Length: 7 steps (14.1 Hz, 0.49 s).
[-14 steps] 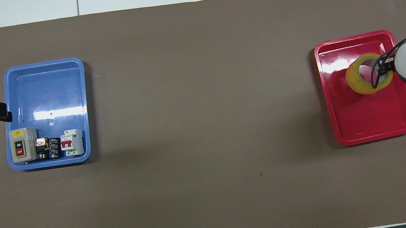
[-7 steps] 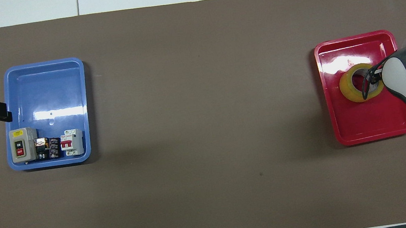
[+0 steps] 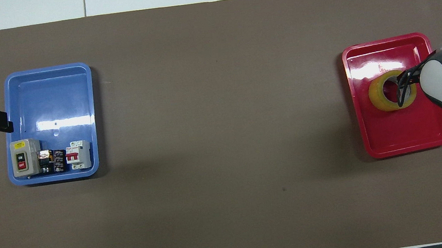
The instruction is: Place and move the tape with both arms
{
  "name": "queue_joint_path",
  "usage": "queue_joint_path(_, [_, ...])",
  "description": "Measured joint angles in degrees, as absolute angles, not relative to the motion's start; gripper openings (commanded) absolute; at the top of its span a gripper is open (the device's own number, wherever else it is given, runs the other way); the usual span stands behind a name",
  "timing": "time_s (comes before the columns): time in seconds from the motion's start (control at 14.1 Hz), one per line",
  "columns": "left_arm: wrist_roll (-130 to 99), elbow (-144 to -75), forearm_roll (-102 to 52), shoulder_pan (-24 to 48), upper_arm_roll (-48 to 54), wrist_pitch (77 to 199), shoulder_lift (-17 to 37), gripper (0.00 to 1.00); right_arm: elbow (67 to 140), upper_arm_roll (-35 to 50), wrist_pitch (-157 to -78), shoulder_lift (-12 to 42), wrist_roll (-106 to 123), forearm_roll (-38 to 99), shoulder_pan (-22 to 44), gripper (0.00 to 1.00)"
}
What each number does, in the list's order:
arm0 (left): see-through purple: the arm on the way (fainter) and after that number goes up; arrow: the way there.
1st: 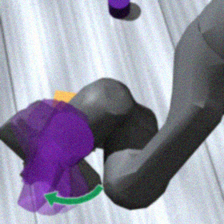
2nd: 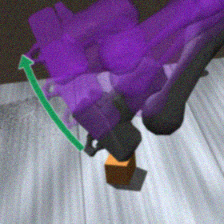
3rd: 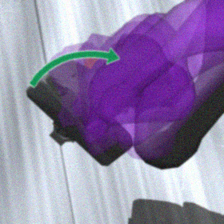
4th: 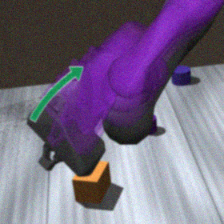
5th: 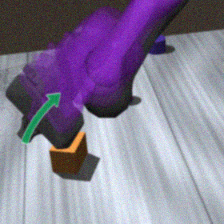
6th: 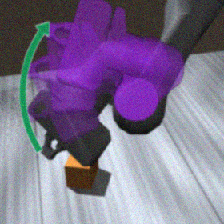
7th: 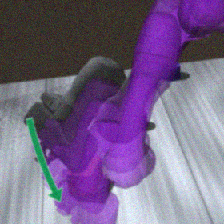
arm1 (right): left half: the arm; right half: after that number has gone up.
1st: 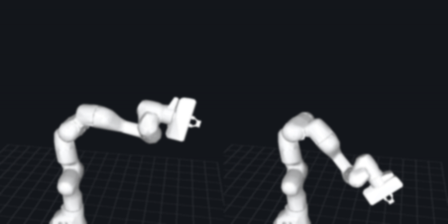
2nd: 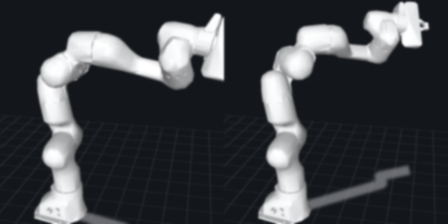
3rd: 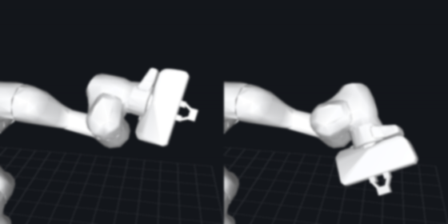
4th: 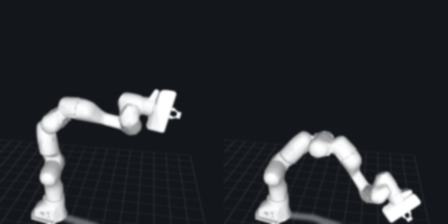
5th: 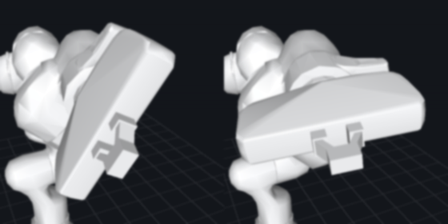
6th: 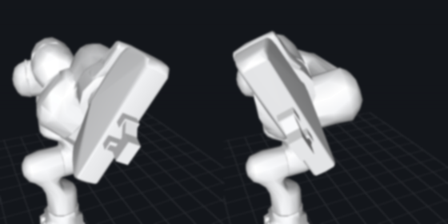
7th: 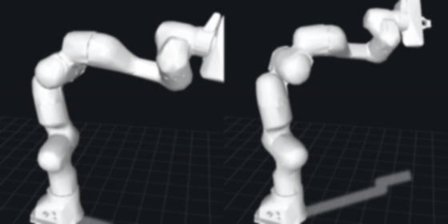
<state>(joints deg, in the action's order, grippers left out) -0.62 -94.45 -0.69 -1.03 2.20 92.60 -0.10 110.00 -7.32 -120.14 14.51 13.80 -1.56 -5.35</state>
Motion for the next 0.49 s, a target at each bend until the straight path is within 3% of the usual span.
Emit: queue_joint_path(0.49, [-0.61, -94.45, -0.69, -1.03, 2.20, 92.60, -0.10, 1.00, 97.96, -6.65, -98.55, 5.58, 12.98, -1.50, -2.80, 1.00])
